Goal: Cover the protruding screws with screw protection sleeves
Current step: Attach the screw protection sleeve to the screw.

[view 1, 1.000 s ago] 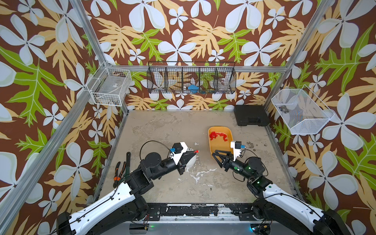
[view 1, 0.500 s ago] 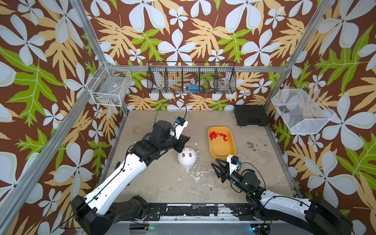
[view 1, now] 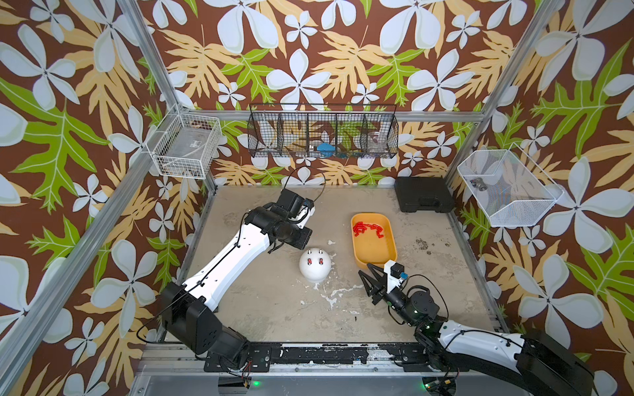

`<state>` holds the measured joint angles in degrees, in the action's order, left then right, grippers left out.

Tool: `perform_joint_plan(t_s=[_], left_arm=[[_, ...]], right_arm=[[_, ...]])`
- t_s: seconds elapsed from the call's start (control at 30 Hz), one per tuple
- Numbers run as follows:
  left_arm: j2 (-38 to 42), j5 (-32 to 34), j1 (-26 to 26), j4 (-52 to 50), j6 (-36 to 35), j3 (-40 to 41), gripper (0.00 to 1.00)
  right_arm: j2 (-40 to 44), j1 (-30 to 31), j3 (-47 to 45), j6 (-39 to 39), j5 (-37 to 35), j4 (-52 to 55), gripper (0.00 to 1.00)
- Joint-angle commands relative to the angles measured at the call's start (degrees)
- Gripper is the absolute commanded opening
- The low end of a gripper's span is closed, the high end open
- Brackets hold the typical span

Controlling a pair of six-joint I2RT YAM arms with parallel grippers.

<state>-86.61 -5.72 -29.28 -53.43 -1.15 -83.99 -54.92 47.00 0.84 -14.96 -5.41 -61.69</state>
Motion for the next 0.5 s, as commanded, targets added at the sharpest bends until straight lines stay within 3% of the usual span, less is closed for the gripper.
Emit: perform_joint_plan(t_s=[0.0, 0.17, 0.47], left_arm=[[-1.1, -0.4, 1.0, -3.6, -4.5, -0.1, 0.00], [-4.8, -3.5, 1.0, -4.2, -5.9, -1.3, 0.00], [-9.4, -1.4, 1.0, -4.9, -5.8, -4.0, 0.00]], right_arm=[[-0.2, 0.0, 0.3, 0.3, -1.2, -1.4, 0.47], [-0.5, 0.1, 0.6, 0.0, -1.4, -1.2, 0.47], [-0.1, 0.1, 0.6, 0.5, -1.9, -1.0, 0.47]])
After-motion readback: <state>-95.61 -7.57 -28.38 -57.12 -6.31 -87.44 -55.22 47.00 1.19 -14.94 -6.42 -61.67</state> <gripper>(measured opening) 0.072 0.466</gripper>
